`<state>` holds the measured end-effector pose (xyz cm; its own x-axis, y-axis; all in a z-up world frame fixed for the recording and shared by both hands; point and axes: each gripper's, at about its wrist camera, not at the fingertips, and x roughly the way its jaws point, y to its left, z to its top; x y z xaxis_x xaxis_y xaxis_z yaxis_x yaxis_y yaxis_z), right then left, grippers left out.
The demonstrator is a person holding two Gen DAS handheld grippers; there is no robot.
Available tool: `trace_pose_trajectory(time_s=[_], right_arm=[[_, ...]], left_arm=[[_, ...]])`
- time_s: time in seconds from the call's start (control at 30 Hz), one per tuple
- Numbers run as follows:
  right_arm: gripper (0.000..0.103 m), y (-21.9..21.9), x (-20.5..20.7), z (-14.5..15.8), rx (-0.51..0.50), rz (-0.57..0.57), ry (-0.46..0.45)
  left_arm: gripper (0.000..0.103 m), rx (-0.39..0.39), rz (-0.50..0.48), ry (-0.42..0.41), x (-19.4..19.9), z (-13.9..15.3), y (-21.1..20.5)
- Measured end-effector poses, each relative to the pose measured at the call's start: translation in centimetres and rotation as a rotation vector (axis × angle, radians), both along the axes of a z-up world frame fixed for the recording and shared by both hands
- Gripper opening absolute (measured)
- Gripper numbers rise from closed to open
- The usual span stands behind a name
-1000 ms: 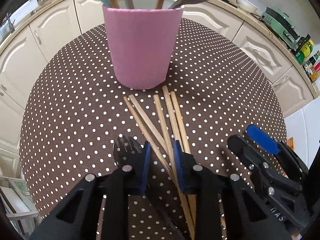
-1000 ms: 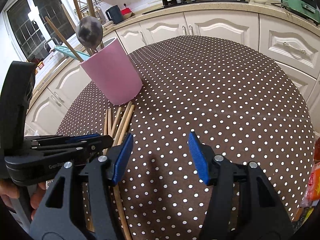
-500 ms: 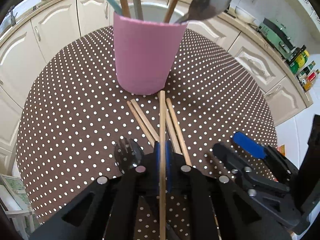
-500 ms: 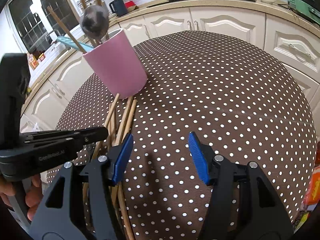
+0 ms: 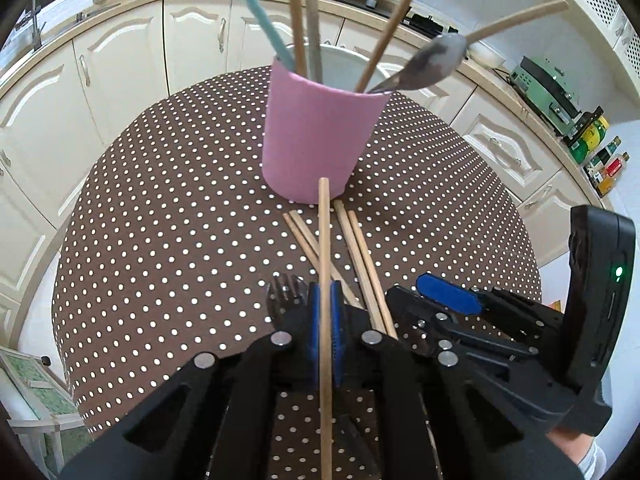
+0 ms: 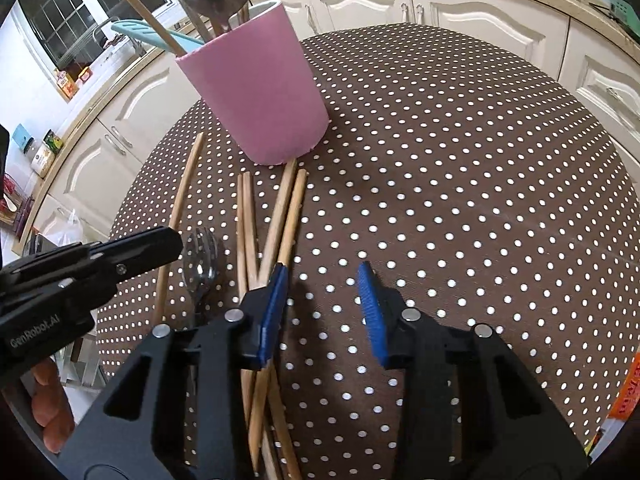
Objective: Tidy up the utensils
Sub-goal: 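Grasp a chopstick with the left tool while the right tool grasps another, then lift both chopsticks upright and lower them into the pink cup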
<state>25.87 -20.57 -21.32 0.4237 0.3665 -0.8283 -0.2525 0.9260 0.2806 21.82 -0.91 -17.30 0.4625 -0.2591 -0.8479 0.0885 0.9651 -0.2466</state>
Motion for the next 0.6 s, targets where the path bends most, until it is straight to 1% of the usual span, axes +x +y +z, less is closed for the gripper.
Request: trace_pose_trajectory(time_s=[0.2,0.4,0.47,0.53,0.57,0.6], right_arm=[[0.036,1.8,1.0,0.3,-0.048,0.013,0.024],[0.036,4.7,2.5,0.9,-0.13,0.052,0.062],[0.036,5.9,2.9,0.7,-0.163,0.074,0.078],[0.036,7.1,3.0,0.6,-0.204,0.084,0.071],[0.036,7.4,3.1,0.6,-0.213,0.085,0.069],[0.032,7.7,3.3,0.6,-0.215,0.084,0.067]], left_arm=[[0.006,-0.009,0.005,0.006,0.1,-0.5,0.3],[0.006,-0.019,0.004,0.001,0.0,-0.2,0.8],[0.006,-0.021,0.004,0.002,-0.1,-0.2,0.9],[0.006,-0.021,0.004,0.003,-0.2,-0.2,1.0],[0.006,-0.023,0.003,0.003,-0.1,-0.2,1.0],[0.006,-0.023,0.003,0.004,-0.1,-0.2,1.0]])
